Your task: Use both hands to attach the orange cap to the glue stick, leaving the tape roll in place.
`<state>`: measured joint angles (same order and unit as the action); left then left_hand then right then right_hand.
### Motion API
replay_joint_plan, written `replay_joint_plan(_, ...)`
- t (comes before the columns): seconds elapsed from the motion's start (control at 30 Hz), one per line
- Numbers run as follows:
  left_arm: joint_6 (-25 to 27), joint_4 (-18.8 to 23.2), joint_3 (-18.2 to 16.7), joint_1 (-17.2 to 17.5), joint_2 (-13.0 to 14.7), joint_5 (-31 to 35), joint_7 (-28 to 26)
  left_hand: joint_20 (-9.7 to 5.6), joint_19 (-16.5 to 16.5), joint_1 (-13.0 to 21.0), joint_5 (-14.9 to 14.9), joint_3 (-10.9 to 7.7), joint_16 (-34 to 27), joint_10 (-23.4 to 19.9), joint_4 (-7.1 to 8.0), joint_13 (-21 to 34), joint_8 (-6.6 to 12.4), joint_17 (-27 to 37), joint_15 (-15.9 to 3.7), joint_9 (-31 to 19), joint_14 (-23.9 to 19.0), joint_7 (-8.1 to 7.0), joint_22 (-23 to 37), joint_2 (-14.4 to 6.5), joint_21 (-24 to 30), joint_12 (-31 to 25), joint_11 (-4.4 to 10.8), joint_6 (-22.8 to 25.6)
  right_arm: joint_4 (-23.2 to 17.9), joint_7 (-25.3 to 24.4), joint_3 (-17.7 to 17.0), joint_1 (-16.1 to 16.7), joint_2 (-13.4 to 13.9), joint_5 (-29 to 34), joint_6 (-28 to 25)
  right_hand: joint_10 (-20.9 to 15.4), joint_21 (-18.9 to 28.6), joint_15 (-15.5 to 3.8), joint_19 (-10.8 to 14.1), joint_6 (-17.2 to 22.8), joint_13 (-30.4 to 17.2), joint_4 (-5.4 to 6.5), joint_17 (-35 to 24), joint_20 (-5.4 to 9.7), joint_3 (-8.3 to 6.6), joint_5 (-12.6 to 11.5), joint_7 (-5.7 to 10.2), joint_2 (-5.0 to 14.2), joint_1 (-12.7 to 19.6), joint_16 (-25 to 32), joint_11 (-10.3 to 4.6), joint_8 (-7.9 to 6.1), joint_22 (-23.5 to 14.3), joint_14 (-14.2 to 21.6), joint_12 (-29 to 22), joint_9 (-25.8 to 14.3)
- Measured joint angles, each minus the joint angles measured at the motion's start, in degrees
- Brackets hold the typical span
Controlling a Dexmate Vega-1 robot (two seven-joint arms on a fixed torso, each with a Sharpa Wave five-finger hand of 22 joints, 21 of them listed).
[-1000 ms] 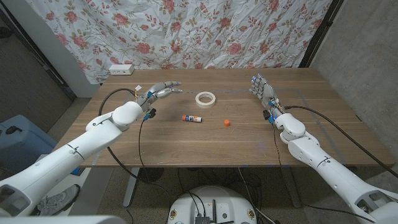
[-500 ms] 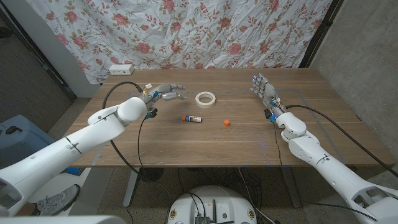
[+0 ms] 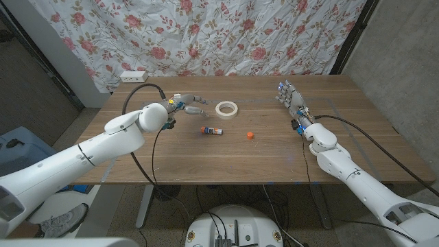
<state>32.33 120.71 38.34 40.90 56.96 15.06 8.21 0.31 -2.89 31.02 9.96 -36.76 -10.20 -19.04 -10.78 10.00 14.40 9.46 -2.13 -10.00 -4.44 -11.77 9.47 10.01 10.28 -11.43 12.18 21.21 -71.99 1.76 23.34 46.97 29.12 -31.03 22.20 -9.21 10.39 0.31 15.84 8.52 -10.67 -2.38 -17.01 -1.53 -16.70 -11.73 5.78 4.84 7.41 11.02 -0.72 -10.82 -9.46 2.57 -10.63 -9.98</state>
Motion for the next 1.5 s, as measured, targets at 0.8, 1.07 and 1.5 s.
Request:
replay_joint_plan(0.8, 7.6, 3.5, 11.1, -6.0, -3.9, 28.3, 19.4, 4.78, 1.2, 4.2, -0.2, 2.34, 0.0, -0.6, 0.18, 0.3, -0.88, 0.0, 0.08, -0.3, 1.6, -0.41, 0.0, -0.3, 0.0, 0.6, -0.01, -2.1, 0.9, 1.5, -0.4, 0.3, 0.1, -1.6, 0.3, -0.2, 0.0, 0.62, -0.4, 0.8, 0.0, -0.19, 0.7, -0.42, -0.20, 0.0, 0.79, 0.00, 0.0, 0.0, -0.21, -0.26, 0.0, -0.2, 0.0, 0.0)
replay_joint_plan(1.07, 7.6, 3.0, 12.2, -5.5, -6.4, 28.3, 19.4, 4.39, 2.4, 4.9, -0.2, 2.75, 0.0, -0.7, 0.24, 0.3, -0.88, 0.0, 0.08, -0.3, 1.6, -0.41, 0.0, -0.1, 0.0, 0.6, 0.12, -2.1, 0.9, 1.5, -0.6, 0.7, 0.1, -1.7, 0.6, -0.2, 0.0, 0.62, -0.4, 1.1, 0.0, -0.24, 0.8, -0.43, -0.24, 0.0, 1.10, 0.00, 0.0, 0.0, -0.21, -0.26, 0.0, -0.2, 0.0, 0.0)
replay_joint_plan(1.5, 7.1, 0.5, 12.1, -2.9, -12.0, 49.8, 30.0, 4.39, 2.4, 6.6, -0.2, 3.19, 0.0, -2.0, 0.16, 0.3, -1.33, 0.0, 0.08, -0.3, 1.1, -0.72, 0.0, -0.2, 0.0, 0.6, 0.00, -2.4, 0.3, 0.6, -1.0, 1.5, 0.0, -1.9, 1.0, -0.2, 0.0, 0.93, 0.0, 0.9, 0.0, -0.24, 1.1, -0.83, -0.24, 0.0, 1.31, 0.61, -0.6, 0.2, -0.21, -0.26, 0.0, 0.1, 0.0, 0.0)
